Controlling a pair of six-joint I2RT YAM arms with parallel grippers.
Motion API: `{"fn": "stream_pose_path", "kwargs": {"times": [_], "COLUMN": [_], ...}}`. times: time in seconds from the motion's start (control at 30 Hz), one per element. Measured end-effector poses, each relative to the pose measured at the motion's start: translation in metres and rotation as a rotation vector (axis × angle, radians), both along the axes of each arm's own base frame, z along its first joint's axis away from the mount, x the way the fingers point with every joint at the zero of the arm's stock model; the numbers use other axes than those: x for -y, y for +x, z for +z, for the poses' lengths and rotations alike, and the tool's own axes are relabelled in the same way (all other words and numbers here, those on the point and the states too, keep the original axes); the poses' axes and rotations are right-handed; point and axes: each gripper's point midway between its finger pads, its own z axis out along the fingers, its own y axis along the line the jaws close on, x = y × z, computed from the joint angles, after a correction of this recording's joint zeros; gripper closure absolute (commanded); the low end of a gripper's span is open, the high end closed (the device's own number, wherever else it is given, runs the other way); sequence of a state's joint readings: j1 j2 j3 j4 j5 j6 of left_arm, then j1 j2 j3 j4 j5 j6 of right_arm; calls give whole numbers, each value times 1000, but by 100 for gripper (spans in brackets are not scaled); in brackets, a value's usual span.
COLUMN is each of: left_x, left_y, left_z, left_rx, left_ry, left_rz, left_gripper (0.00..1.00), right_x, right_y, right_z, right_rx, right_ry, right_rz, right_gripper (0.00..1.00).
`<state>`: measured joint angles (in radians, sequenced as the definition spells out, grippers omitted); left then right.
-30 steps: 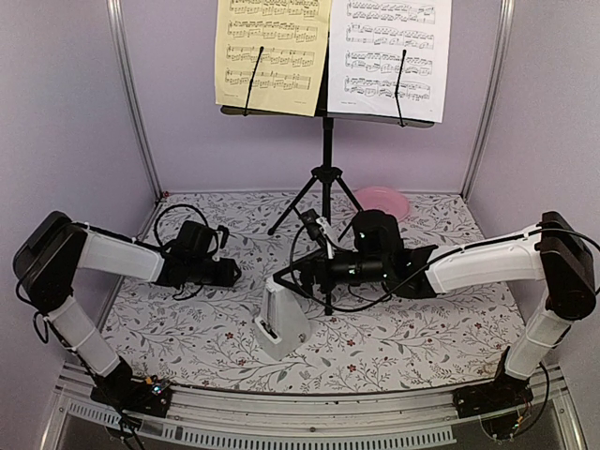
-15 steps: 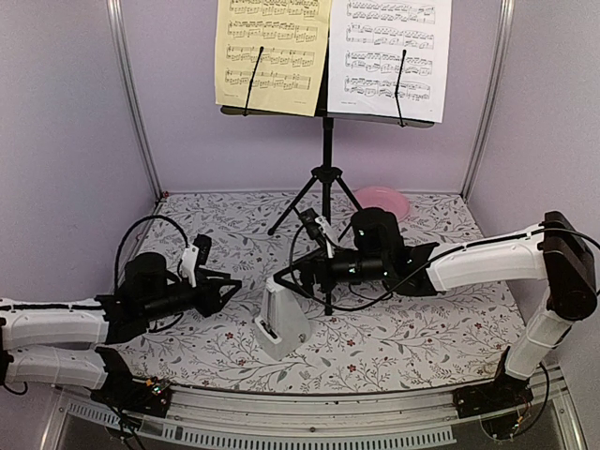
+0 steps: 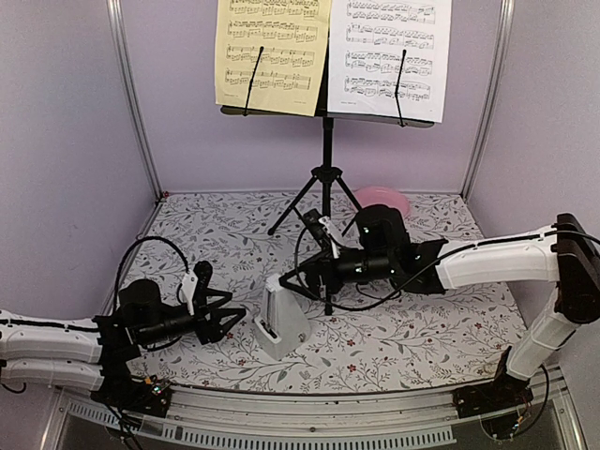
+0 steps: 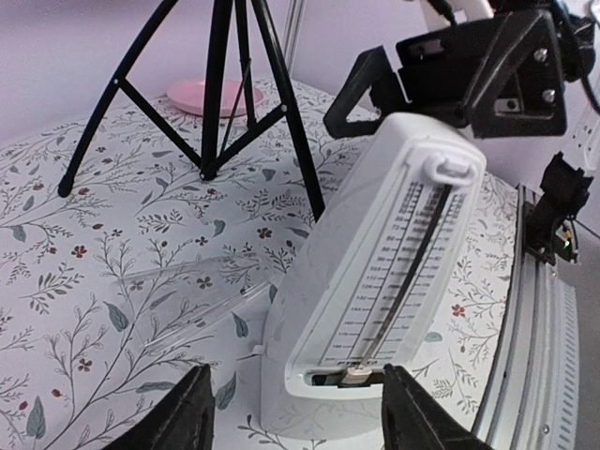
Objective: Set up the instrument practice props
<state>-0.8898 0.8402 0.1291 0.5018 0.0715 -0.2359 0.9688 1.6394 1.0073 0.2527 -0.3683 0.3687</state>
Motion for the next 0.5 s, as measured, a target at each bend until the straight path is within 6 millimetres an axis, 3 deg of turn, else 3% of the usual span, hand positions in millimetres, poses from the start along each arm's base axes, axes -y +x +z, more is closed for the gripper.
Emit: {"fn": "stream_pose_path", "kwargs": {"times": [0.13, 0.27, 0.5], "left_x": [-1, -7, -18], "left_y": [4, 9, 20], "left_z": [-8, -12, -37], "left_rx": [-12, -13, -95], "left_ry": [24, 33, 77], "left_rz": [23, 68, 143], "left_gripper": [39, 44, 54], "right_x": [10, 24, 43], "right_y": [-6, -17, -43], "right_z": [15, 15, -80], "right_rx": [16, 12, -159], "right_ry": [5, 8, -149], "right_rz": [2, 4, -1], "right_gripper": [1, 13, 38]}}
